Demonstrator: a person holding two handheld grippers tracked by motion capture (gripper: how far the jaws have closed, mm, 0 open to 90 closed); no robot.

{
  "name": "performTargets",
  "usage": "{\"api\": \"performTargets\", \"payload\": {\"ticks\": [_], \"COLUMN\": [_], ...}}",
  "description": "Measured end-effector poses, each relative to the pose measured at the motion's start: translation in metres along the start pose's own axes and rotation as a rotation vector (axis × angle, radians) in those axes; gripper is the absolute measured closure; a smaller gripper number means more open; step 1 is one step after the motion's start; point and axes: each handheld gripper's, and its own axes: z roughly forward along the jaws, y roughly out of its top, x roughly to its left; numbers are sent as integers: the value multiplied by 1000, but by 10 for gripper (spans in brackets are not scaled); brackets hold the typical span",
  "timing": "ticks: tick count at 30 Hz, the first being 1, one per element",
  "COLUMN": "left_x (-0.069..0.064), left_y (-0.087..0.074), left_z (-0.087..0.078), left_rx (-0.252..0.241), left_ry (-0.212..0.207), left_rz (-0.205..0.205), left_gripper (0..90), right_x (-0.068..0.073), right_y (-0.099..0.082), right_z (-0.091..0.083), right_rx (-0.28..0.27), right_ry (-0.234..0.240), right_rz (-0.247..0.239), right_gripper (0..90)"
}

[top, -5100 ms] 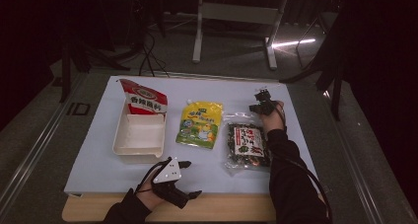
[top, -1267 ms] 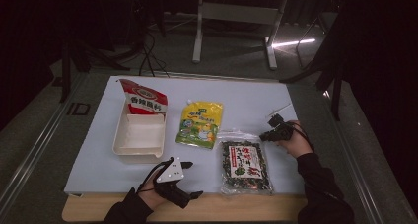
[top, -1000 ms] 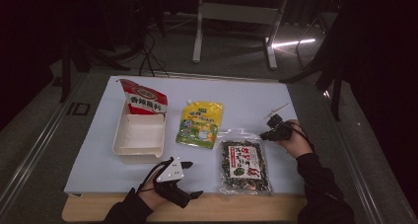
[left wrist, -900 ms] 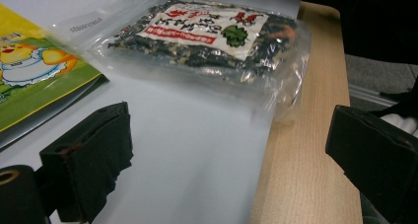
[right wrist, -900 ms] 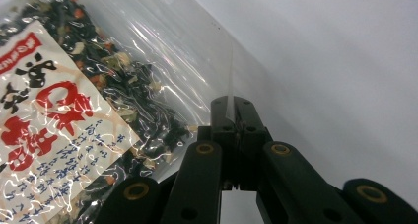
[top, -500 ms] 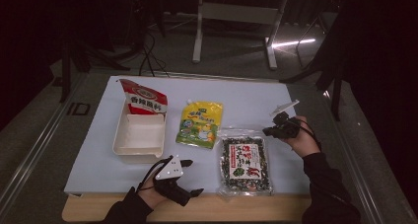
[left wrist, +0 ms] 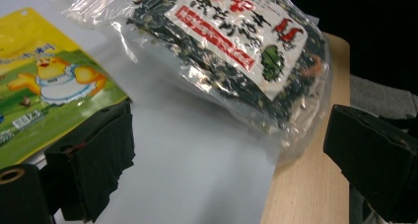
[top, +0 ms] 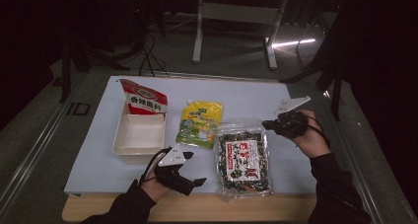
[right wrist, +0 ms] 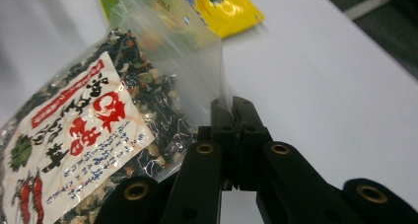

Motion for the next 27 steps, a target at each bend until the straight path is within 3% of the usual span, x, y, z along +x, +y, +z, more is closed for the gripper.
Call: {"api": "performTargets", "payload": {"ticks": [4,8,11,15,23,25,26,27], "left_x": [6,11,14,20,30,31,31,31], "left_y": [5,11,14,13,6,7,7,8], "left_z": [4,12,21,36,63,67,67,71], "left_rx": [-15,-33,-27,-7,3,-10,-10,-21], "left_ry": [7,-22,-13,-22,-132,-187,-187,-240], "left_rz": [-15,-36,-35,-63,-114,-117,-117,-109], "left_gripper": [62,63,63,64,108,160,162,162], "right_x": [8,16,21,26,33,35,35,36], "right_y": [7,14,18,23,27,28,28,29], "right_z": [-12,-21,-27,-33,-38,-39,-39,-39], "right_rx": [-42,-63,-81,-100,-116,-119,-119,-120], "right_ry": [-4,-5,-7,-15,-12,-11,-11,-11], "right_rz": [-37,-72,-92,-114,-136,-141,-141,-144], "right_gripper": [898,898,898,898,898,897,897,898]}}
